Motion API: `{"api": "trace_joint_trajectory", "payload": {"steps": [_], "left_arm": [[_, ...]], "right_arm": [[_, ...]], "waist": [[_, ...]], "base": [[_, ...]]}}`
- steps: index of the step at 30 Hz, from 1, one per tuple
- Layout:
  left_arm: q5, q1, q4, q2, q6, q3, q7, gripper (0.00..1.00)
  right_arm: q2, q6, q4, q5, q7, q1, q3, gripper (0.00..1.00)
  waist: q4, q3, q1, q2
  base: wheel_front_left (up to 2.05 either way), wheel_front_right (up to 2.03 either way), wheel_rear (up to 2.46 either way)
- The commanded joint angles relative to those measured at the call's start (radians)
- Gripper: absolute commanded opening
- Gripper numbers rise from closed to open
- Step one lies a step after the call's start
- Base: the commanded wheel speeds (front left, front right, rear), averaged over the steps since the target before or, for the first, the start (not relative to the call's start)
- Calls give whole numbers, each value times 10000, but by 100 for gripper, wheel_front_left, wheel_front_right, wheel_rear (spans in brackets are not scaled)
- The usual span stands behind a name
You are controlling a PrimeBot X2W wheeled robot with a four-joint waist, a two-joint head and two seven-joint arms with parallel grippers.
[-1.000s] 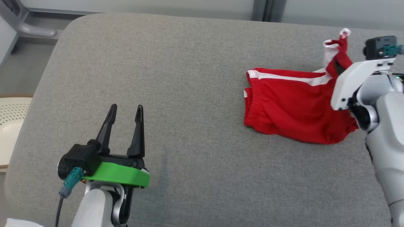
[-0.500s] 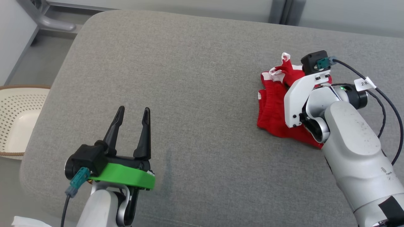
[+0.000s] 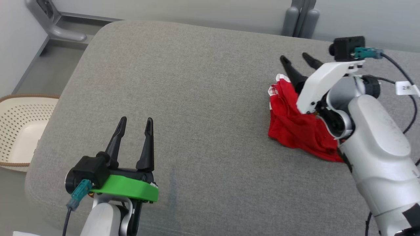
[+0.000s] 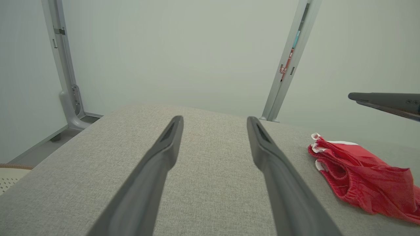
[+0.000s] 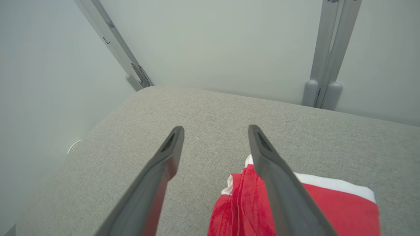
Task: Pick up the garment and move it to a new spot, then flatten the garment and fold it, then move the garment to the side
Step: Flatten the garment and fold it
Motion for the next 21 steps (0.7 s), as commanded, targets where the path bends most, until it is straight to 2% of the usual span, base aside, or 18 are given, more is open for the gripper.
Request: {"api": "trace_joint_trajectory", "payload": {"steps": [1, 4, 7, 8, 9, 10, 15, 21], "left_arm": [[35, 208, -11, 19, -19, 13, -22, 100], [40, 265, -13, 18, -19, 7, -22, 100], [22, 308, -43, 18, -19, -23, -22, 100], [15, 304, -67, 18, -19, -27, -22, 100], [14, 287, -89, 18, -19, -28, -22, 100], [7, 252, -109, 18, -20, -19, -22, 100], [-7, -31, -136, 18, -20, -14, -22, 100], [97, -197, -28, 18, -20, 32, -22, 100]], "right_arm": [[-227, -13, -79, -140, -177, 249, -134, 100], [-792, -13, -156, -893, -612, 781, -703, 100], [-1072, -12, -88, -1620, -871, 1374, -1268, 100], [-1102, -12, -29, -1845, -959, 1614, -1505, 97], [-1073, -10, 37, -1964, -1013, 1789, -1676, 57], [-1040, -9, 113, -2186, -1090, 1980, -1757, 0], [-746, -9, 627, -2602, -1110, 2397, -1439, 0], [-307, -9, 1061, -2551, -1150, 2212, -67, 0]], "waist": [[-147, -154, 0, 0], [-287, -286, 0, 0], [-363, -307, 0, 0], [-393, -283, 0, 0], [-415, -251, 0, 0], [-441, -194, 0, 0], [-502, 85, 0, 0], [-510, 215, 0, 0]], "base": [[0, 0, 0], [0, 0, 0], [0, 0, 0], [0, 0, 0], [0, 0, 0], [0, 0, 0], [0, 0, 0], [0, 0, 0]]}}
